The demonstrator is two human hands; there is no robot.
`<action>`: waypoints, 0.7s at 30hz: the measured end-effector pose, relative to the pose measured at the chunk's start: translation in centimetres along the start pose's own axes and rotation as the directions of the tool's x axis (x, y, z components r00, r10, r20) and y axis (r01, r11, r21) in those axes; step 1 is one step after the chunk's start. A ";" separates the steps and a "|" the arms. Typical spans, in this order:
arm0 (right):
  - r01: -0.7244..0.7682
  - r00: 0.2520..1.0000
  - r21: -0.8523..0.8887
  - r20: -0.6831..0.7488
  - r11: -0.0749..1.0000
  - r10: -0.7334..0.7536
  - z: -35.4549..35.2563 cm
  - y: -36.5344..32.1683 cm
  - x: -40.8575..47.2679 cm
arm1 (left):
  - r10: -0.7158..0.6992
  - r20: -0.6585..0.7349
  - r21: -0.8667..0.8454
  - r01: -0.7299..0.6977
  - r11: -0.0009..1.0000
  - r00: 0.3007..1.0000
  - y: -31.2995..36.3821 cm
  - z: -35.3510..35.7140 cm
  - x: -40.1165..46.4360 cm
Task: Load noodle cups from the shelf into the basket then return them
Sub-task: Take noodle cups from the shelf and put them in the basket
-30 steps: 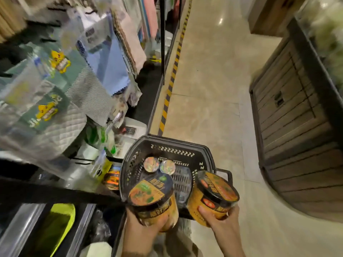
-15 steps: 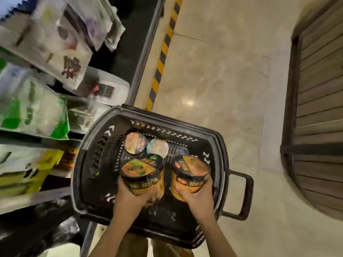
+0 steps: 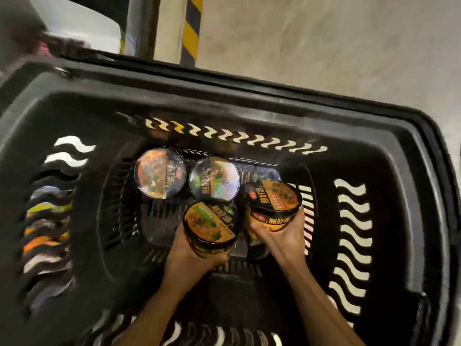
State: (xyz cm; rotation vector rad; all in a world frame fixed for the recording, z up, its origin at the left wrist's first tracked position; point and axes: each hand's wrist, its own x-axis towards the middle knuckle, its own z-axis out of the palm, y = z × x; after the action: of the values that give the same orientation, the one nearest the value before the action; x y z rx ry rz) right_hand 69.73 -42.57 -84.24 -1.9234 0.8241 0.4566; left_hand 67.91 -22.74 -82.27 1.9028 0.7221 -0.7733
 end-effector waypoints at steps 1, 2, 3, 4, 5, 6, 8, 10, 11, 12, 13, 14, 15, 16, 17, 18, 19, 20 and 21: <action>-0.002 1.000 0.008 -0.012 1.000 0.002 0.3 0.4 0.5 | 0.017 0.019 0.011 -0.017 1.000 1.000 -0.6 0.1 0.4; 0.003 1.000 0.012 -0.024 1.000 -0.002 0.8 1.0 1.1 | 0.030 0.032 0.024 -0.030 0.999 0.999 -1.4 0.2 0.9; 0.012 0.999 0.006 -0.034 1.000 -0.012 1.1 1.2 1.6 | 0.033 0.035 0.030 -0.034 0.999 0.999 -2.0 0.4 1.2; 0.032 0.998 0.006 -0.052 0.999 -0.032 1.5 1.6 2.1 | 0.038 0.036 0.032 -0.039 0.999 0.999 -2.6 0.5 1.5; 0.036 0.997 0.005 -0.063 0.999 -0.035 1.8 1.9 2.5 | 0.038 0.034 0.037 -0.039 0.999 0.999 -3.2 0.6 1.8; 0.038 0.997 0.010 -0.066 0.999 -0.037 2.2 2.2 2.8 | 0.039 0.037 0.043 -0.041 0.998 0.999 -3.8 0.8 2.1; 0.007 0.999 0.012 -0.050 1.000 -0.006 2.9 2.7 3.0 | -0.002 0.073 0.029 0.000 1.000 0.997 -4.8 1.1 2.5; -0.017 0.999 0.005 -0.039 1.000 0.017 3.2 3.0 2.7 | -0.022 0.134 0.004 0.021 1.000 0.991 -5.3 1.2 2.7; -0.022 0.999 -0.006 -0.025 1.000 0.022 3.2 3.2 2.5 | -0.048 0.162 0.000 0.049 0.999 0.986 -5.4 1.1 2.9; -0.017 1.000 -0.021 -0.007 1.000 0.016 3.1 3.6 2.2 | -0.081 0.190 0.002 0.082 0.997 0.978 -5.3 1.0 3.0; -0.023 1.000 -0.033 0.005 0.999 0.024 3.0 3.9 1.8 | -0.123 0.222 0.012 0.123 0.992 0.967 -5.1 0.9 3.0; -0.037 0.999 -0.028 0.013 0.999 0.038 2.8 4.2 1.5 | -0.151 0.255 0.000 0.156 0.988 0.955 -4.7 0.7 3.0; -0.068 0.998 0.000 0.011 0.998 0.068 2.5 4.4 1.2 | -0.178 0.276 -0.012 0.189 0.982 0.944 -4.4 0.6 2.9; -0.104 0.995 0.052 0.007 0.993 0.104 2.2 4.7 1.1 | -0.202 0.290 -0.024 0.218 0.976 0.935 -4.0 0.5 2.8; -0.147 0.989 0.110 0.011 0.983 0.146 2.0 4.7 0.9 | -0.235 0.296 -0.026 0.254 0.967 0.926 -3.9 0.3 2.8; -0.188 0.982 0.162 0.034 0.969 0.185 1.8 4.7 0.8 | -0.255 0.296 -0.039 0.278 0.960 0.921 -3.7 0.2 2.8; -0.240 0.971 0.204 0.072 0.949 0.230 1.6 4.5 0.6 | -0.275 0.287 -0.041 0.299 0.953 0.918 -3.9 0.1 3.0; -0.290 0.956 0.249 0.117 0.924 0.269 1.5 4.3 0.4 | -0.292 0.276 -0.033 0.312 0.949 0.916 -4.1 -0.1 3.1; -0.345 0.937 0.297 0.161 0.890 0.310 1.5 4.4 0.3 | -0.311 0.273 -0.026 0.330 0.944 0.910 -4.4 -0.1 3.4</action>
State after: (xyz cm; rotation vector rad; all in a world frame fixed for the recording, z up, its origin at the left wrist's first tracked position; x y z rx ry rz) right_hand 66.85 -42.69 -87.89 -1.4488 1.0870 0.5856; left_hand 66.78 -20.33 -87.13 1.5928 0.8902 -1.1688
